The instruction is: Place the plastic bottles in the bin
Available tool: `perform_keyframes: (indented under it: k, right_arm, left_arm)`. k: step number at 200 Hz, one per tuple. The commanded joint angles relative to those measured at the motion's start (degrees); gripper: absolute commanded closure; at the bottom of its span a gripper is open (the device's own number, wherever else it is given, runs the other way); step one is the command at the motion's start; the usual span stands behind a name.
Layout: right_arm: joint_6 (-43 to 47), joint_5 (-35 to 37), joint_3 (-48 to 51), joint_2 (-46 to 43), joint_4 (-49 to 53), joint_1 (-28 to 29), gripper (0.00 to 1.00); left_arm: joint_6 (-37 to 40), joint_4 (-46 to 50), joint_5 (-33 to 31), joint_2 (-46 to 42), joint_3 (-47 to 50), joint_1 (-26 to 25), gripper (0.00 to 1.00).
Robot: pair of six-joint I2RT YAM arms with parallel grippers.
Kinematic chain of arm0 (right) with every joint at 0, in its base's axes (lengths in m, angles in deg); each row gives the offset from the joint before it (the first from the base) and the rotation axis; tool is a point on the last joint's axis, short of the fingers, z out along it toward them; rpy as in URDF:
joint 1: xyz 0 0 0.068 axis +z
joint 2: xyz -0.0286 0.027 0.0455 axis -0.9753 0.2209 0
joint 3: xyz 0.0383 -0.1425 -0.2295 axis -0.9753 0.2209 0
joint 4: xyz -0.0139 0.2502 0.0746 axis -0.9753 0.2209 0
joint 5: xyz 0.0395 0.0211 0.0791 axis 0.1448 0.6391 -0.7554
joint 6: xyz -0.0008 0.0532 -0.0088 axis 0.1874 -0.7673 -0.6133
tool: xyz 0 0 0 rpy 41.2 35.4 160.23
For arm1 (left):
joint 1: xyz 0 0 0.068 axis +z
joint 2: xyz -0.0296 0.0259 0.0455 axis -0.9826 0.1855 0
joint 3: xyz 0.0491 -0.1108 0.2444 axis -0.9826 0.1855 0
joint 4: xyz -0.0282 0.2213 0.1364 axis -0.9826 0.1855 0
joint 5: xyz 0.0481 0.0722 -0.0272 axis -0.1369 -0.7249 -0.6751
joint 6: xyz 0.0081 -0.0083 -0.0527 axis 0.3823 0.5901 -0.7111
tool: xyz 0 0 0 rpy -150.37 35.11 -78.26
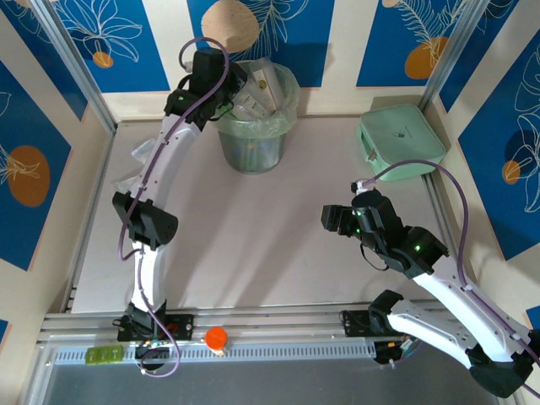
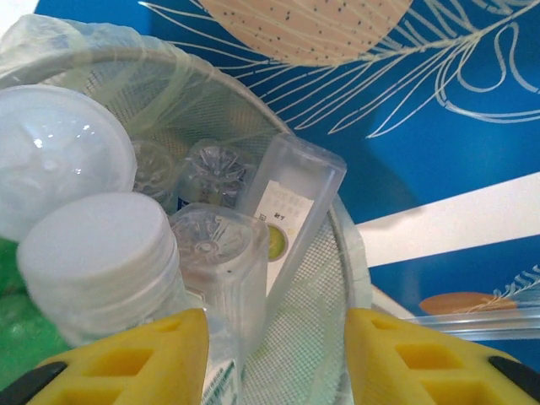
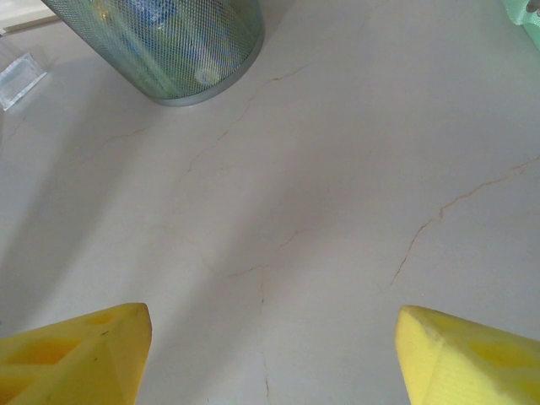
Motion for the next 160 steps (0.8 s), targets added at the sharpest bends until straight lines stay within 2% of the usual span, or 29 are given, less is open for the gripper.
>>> perform_keyframes:
  k: [1, 30, 77, 134, 147, 160]
  right_arm:
    - [0.85, -0.37, 0.23, -0.09, -0.84, 0.33, 0.24]
    - [0.77, -0.48, 0.58, 0.70, -1.33, 0.33, 0.24]
    - [0.59, -0.60, 0.17, 1.16, -1.55, 0.33, 0.24]
    - [3.05, -0.31, -3.25, 1.08, -2.22, 0.30, 0.23]
    - [4.89, -0.77, -4.00, 1.02, -3.25, 0.33, 0.20]
    - [7.70, -2.18, -4.65, 0.68, -4.52, 0.33, 0.13]
  left_arm:
    - [3.99, 2.08, 4.74, 3.16, -1.31, 0.72, 0.54]
    - [4.52, 3.10, 6.49, 4.97, -0.60, 0.81, 0.56]
    - [6.23, 0.94, 6.52, 2.37, 3.26, 0.81, 0.57]
    - [14.17, 0.57, 7.84, -3.75, 3.26, 0.54, 0.45]
    - [17.25, 0.76, 8.47, -5.61, 3.55, 0.22, 0.40]
    - [23.53, -2.15, 11.84, -8.65, 6.75, -0.41, 0.34]
